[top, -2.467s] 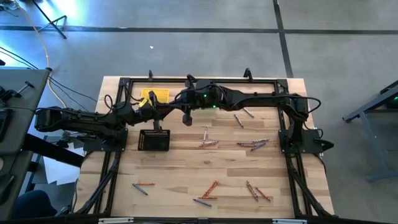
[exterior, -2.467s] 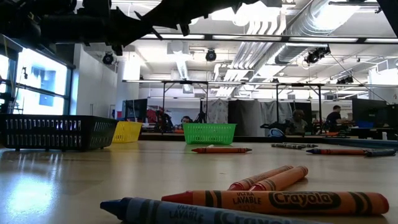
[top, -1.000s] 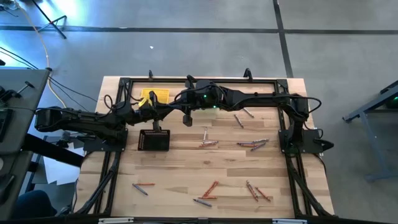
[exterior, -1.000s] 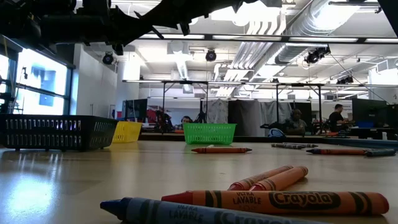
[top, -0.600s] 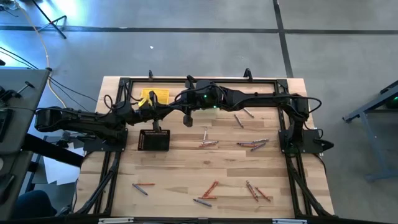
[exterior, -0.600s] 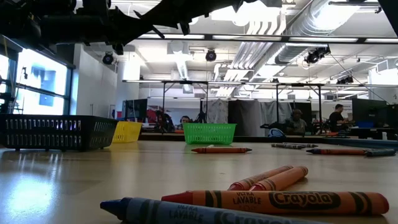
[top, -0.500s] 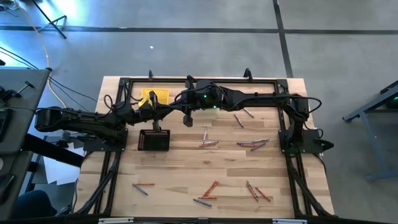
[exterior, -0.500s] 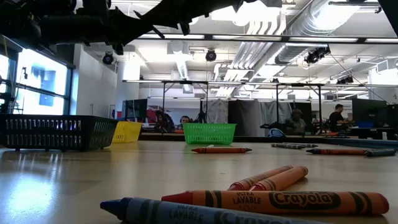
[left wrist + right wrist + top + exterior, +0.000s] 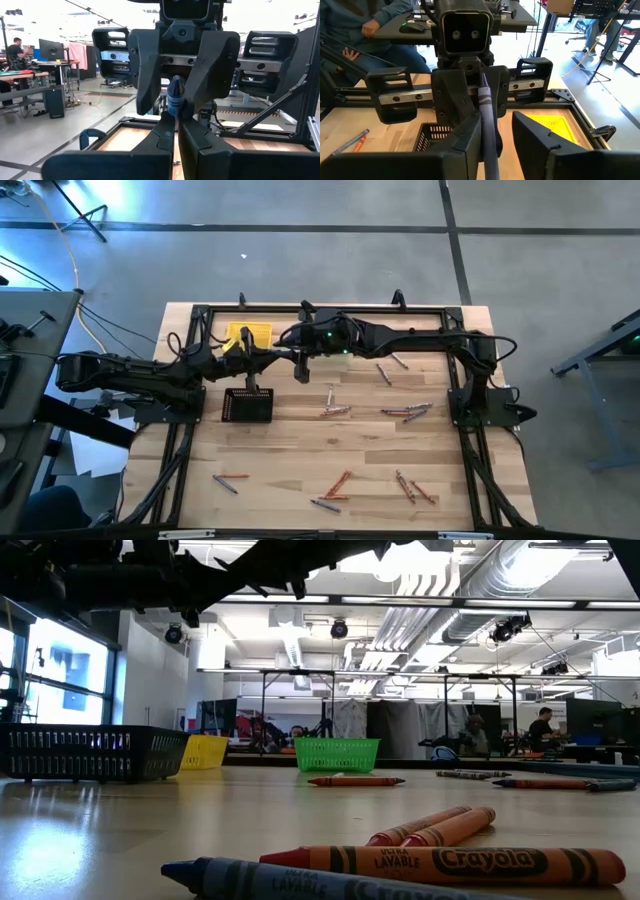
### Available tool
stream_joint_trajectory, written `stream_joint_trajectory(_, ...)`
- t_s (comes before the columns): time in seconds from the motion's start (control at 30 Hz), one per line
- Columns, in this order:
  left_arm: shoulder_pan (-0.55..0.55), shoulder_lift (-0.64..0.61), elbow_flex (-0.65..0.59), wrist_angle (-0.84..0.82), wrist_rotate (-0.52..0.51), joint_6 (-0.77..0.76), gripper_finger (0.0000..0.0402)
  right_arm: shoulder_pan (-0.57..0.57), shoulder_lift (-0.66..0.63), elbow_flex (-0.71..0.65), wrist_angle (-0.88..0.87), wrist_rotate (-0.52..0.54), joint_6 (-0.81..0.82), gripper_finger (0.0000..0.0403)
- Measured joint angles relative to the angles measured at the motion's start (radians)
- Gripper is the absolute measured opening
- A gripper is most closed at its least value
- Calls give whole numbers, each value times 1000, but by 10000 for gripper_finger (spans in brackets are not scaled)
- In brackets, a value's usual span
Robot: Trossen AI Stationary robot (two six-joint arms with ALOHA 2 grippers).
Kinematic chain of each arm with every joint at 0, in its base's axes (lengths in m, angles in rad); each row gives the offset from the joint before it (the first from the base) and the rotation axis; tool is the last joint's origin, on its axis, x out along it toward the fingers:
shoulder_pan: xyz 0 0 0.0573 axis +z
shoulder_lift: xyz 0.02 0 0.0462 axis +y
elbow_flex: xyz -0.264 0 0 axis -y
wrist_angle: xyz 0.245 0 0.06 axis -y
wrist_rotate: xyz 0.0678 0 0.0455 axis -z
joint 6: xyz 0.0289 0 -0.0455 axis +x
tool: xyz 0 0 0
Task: Sort crayons
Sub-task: Put the blue crayon into the yellow bin
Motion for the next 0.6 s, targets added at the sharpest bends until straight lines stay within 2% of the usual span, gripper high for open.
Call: stream_joint_trajectory(0.6, 0, 0, 1, 0, -9, 0, 1, 0, 0, 0, 0, 38, -18, 122)
